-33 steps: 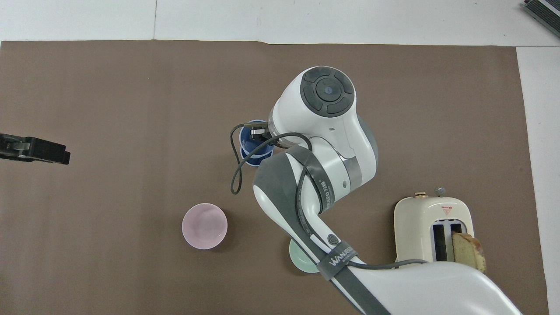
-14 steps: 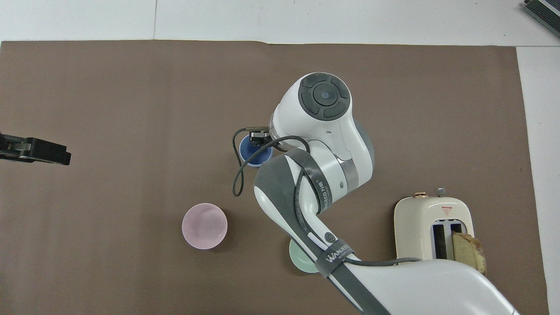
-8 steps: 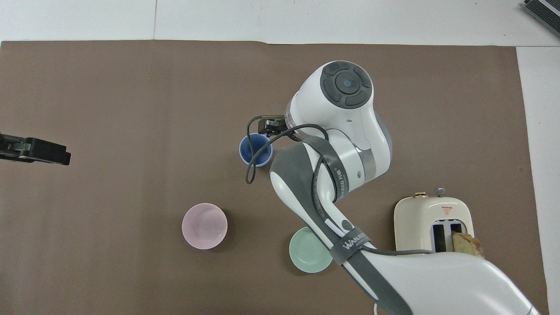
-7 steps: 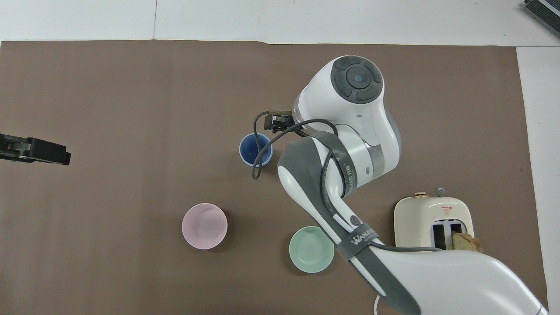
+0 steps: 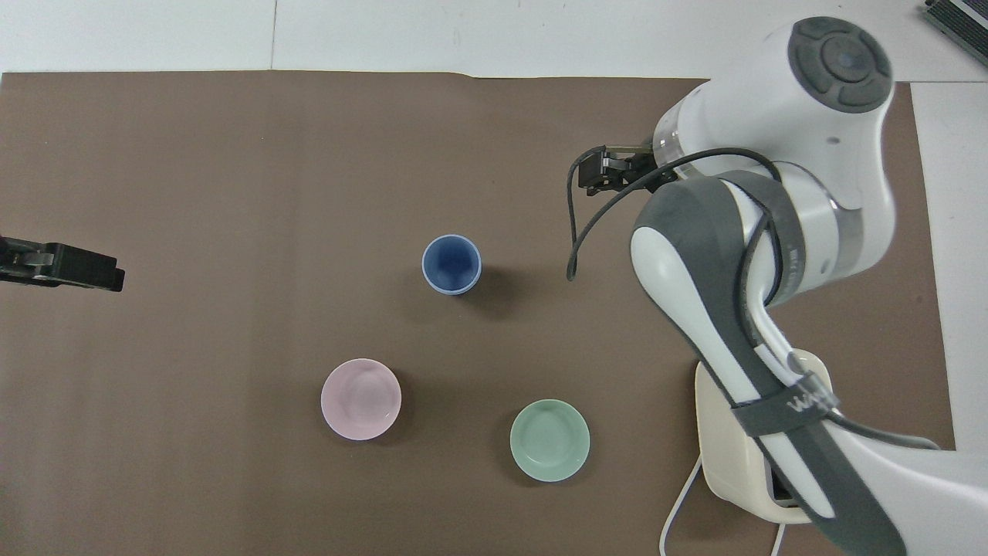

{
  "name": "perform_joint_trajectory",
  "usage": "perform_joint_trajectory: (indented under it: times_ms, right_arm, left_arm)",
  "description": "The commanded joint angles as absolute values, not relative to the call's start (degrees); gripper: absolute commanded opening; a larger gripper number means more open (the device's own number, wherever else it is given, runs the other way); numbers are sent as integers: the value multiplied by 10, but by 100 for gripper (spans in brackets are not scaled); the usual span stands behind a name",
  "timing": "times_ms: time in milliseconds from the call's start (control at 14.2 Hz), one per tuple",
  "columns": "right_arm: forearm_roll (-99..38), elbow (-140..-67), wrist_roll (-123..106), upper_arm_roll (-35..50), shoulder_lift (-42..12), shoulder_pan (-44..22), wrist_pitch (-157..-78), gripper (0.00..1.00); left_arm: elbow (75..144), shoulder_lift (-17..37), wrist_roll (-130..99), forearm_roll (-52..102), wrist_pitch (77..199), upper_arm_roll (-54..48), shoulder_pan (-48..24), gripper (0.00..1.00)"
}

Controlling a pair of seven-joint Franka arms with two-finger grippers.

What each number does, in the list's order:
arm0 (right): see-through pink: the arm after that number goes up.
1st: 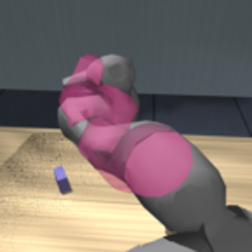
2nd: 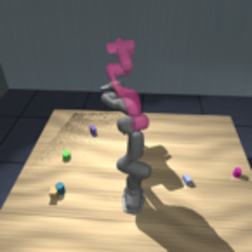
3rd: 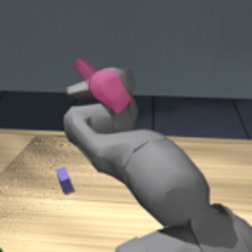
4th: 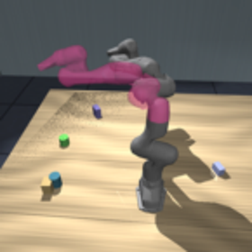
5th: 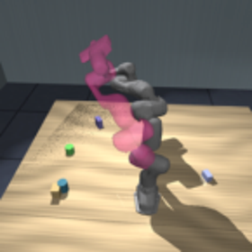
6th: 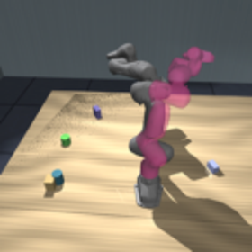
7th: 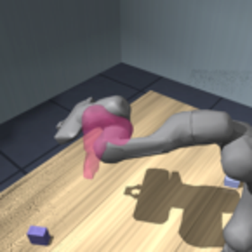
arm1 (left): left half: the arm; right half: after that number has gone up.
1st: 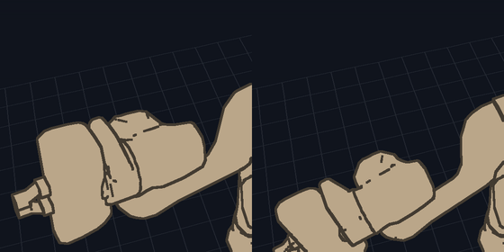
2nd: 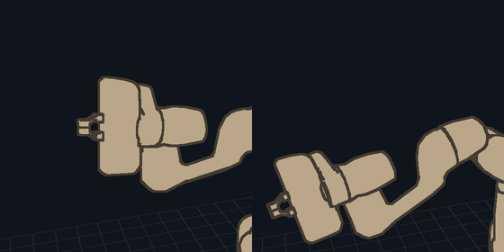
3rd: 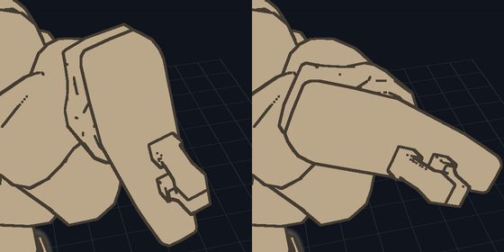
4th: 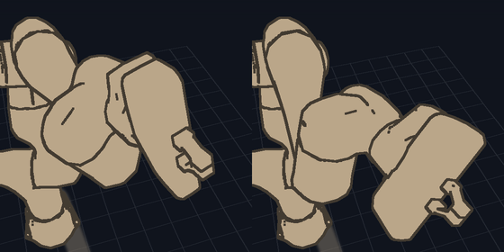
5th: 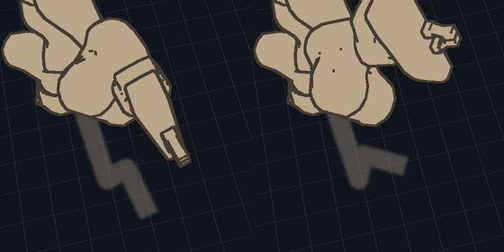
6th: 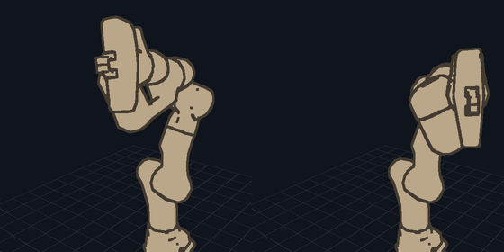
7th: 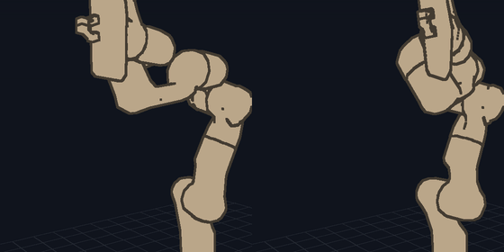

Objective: Stack blue cups with both arms

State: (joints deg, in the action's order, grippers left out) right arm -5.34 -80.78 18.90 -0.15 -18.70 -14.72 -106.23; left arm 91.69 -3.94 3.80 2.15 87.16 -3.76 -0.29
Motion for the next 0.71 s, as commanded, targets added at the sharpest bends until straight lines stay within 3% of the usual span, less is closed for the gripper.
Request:
perform_joint_trajectory:
  times_ms: [0, 635]
  right_arm:
    - [-41, -813, 150, -13, -155, -124, -1032, 100]
    - [28, -813, 52, -37, -78, -59, -926, 100]
  left_arm:
    - [933, -53, 40, 29, 879, -40, 4, 100]
    - [932, -53, 39, 29, 879, -40, 4, 100]
